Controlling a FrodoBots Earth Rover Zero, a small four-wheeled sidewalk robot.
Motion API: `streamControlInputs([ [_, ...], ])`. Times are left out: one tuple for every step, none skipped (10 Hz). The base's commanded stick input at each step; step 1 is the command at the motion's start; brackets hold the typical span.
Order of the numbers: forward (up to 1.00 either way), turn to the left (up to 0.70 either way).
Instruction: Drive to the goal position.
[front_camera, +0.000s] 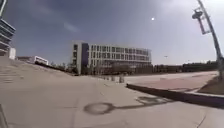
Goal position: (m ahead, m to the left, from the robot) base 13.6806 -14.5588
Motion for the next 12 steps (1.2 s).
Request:
streamControlInputs([
  [0.70, 0.35],
  [0.70, 0.28],
  [0.70, 0.12],
  [0.70, 0.02],
  [0.70, 0.00],
  [0.70, 0.01],
  [0.70, 0.02],
  [0.70, 0.00],
  [0.70, 0.01],
  [0.70, 0.02],
  [0.70, 0.02],
  [0.70, 0.02],
])
